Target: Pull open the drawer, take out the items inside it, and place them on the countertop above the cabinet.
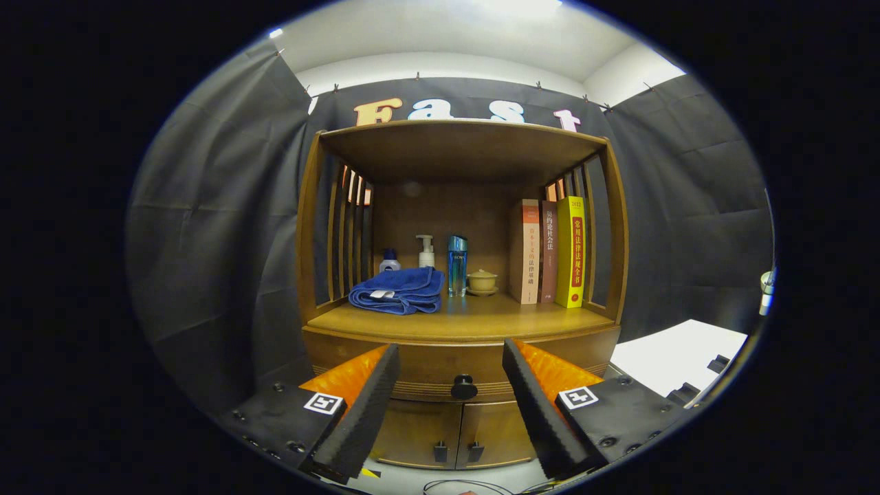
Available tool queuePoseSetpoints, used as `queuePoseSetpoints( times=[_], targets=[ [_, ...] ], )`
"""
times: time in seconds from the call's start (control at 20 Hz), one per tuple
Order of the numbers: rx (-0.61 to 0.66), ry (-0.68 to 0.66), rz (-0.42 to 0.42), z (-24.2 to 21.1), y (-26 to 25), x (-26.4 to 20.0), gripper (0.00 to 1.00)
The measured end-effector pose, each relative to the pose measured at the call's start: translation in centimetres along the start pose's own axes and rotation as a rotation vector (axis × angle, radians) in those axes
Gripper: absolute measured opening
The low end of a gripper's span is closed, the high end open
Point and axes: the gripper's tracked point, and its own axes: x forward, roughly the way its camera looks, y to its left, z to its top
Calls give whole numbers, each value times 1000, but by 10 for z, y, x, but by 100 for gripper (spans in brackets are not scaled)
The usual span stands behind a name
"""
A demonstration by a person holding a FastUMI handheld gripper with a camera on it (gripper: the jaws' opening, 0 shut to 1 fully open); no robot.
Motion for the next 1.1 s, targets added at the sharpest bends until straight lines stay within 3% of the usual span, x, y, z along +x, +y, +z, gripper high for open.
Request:
queuePoseSetpoints(
  times=[0.3,0.55,0.7,0.85,1.1],
  targets=[
    [0,-3,12,-9,7,26,98],
    [-69,21,54,-50,20,60,98],
    [-95,42,16,-89,12,80,99],
    [-75,150,-38,-138,-8,87,98],
    [-33,143,-68,-162,-31,115,98]
  ],
)
